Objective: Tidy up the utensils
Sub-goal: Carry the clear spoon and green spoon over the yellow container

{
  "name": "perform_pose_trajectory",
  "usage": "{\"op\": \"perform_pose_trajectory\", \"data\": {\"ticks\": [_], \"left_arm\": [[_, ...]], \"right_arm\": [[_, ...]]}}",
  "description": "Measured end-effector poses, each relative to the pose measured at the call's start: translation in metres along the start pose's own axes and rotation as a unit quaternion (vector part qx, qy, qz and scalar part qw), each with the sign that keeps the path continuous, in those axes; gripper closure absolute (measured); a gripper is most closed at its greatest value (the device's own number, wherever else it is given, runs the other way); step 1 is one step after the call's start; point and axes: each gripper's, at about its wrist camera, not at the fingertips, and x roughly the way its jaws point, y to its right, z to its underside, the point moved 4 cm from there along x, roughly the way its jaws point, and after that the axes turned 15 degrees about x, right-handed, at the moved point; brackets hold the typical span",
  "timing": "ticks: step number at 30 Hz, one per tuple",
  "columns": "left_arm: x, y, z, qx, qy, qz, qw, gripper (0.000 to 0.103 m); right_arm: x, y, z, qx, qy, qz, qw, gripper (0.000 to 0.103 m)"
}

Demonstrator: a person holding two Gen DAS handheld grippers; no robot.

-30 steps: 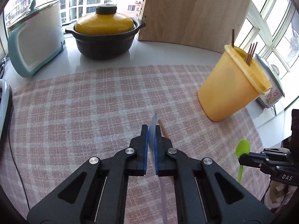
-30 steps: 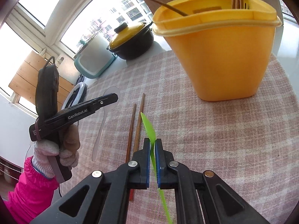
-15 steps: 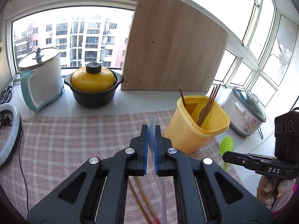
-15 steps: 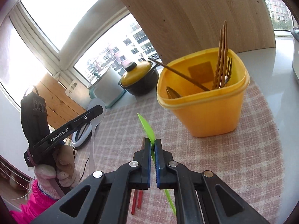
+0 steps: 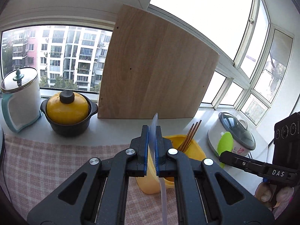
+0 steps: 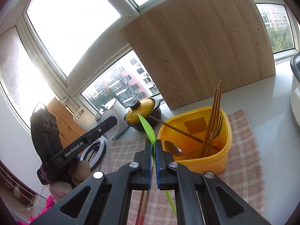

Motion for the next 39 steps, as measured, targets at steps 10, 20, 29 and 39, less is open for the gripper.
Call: {"op": "perform_pose_trajectory", "data": {"ticks": [10, 20, 29, 39], "left_arm": [[0.037, 0.015, -0.023, 0.002, 0.017, -0.021, 0.9996, 0.1], [0.072, 0.017, -0.024, 0.001, 0.024, -0.043, 0.9988, 0.1], [0.09, 0.022, -0.018, 0.025, 0.025, -0.069, 0.997, 0.1], [0.093, 0.026, -0.011, 0.032, 0.019, -0.067, 0.997, 0.1]], "right_arm": [[-0.007, -0.01, -0.046, -0.015, 0.041, -0.007, 0.999, 0.102], [0.004, 0.001, -0.073, -0.002, 0.059, -0.006, 0.998, 0.102], [0.024, 0.016, -0.081, -0.003, 0.063, 0.007, 0.998, 0.102], [0.042, 0.035, -0.074, 0.013, 0.047, 0.011, 0.999, 0.102]]}}
